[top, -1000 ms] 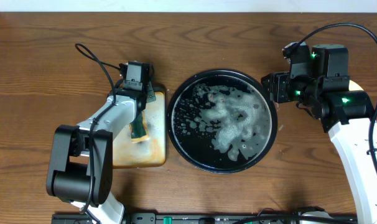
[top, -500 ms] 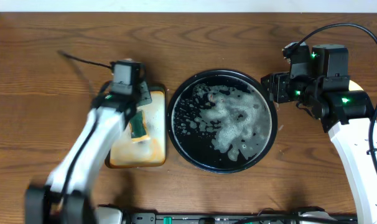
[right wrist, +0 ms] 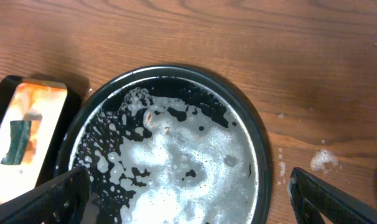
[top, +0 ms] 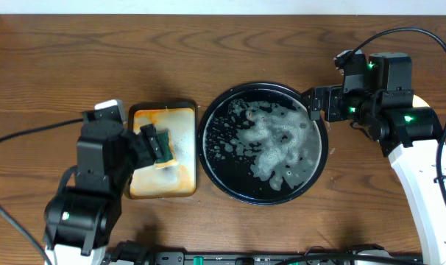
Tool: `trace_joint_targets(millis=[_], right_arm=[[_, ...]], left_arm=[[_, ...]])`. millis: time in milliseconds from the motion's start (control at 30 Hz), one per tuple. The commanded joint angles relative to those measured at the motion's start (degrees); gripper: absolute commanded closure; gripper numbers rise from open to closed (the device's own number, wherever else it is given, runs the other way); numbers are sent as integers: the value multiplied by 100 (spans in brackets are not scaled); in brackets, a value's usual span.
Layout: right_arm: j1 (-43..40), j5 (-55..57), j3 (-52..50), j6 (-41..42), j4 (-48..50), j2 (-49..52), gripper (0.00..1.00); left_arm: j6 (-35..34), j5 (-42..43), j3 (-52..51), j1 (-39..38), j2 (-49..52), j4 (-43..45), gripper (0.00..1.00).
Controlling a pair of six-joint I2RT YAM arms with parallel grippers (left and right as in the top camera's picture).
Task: Clean dirty plates on tray and stack at the side
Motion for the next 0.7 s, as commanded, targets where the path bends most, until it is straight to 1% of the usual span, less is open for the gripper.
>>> trace_joint_targets(millis=[0, 667], right_arm=[[28, -7, 46, 13, -9, 13, 1], [26, 26, 46, 11, -13, 13, 1]], left_arm=[[35, 11, 59, 17, -94, -155, 15], [35, 9, 59, 17, -57, -166, 15]])
